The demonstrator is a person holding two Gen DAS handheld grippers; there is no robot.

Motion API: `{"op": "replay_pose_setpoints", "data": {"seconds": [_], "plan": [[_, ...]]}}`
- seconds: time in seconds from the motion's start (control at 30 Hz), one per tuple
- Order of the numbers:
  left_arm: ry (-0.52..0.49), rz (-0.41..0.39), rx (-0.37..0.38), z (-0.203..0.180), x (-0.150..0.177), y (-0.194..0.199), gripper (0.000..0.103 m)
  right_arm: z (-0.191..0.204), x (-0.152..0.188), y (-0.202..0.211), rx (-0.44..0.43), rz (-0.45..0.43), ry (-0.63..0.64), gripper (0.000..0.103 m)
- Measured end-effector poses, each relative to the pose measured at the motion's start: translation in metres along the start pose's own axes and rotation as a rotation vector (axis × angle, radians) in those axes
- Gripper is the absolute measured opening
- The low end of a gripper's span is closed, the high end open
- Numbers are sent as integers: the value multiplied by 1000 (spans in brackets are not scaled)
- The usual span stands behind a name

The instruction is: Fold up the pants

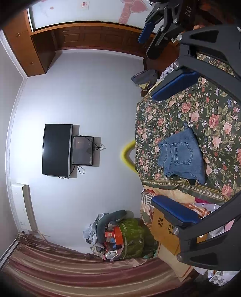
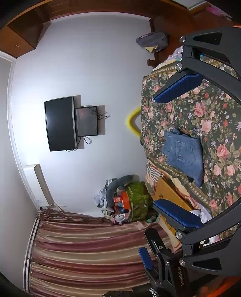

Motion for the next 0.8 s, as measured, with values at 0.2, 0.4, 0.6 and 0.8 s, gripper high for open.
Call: {"op": "replay_pose_setpoints", "data": {"seconds": [0.2, 0.4, 0.6, 0.8], "plan": [[5, 3, 5, 2, 1, -1, 103, -1, 0, 0, 1, 2, 0, 103], [-14, 5, 10, -1, 1, -2, 103, -1, 1, 0, 1, 0, -4, 103], [-13, 15, 22, -3, 4, -2, 103, -2, 1, 0, 1, 1, -3, 103], [0, 19, 29, -1, 3, -2, 103, -1, 1, -1, 3, 2, -4, 103]]}}
Point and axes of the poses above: each gripper's, at about its wrist camera, not at the fingertips, and y roughly against the way its jaws point, z to its left, x to its underside, the point moved 3 cm from there along -y, roughly the way its jaws point, and after that the axes turned 11 degrees about x, right-handed, at the moved point
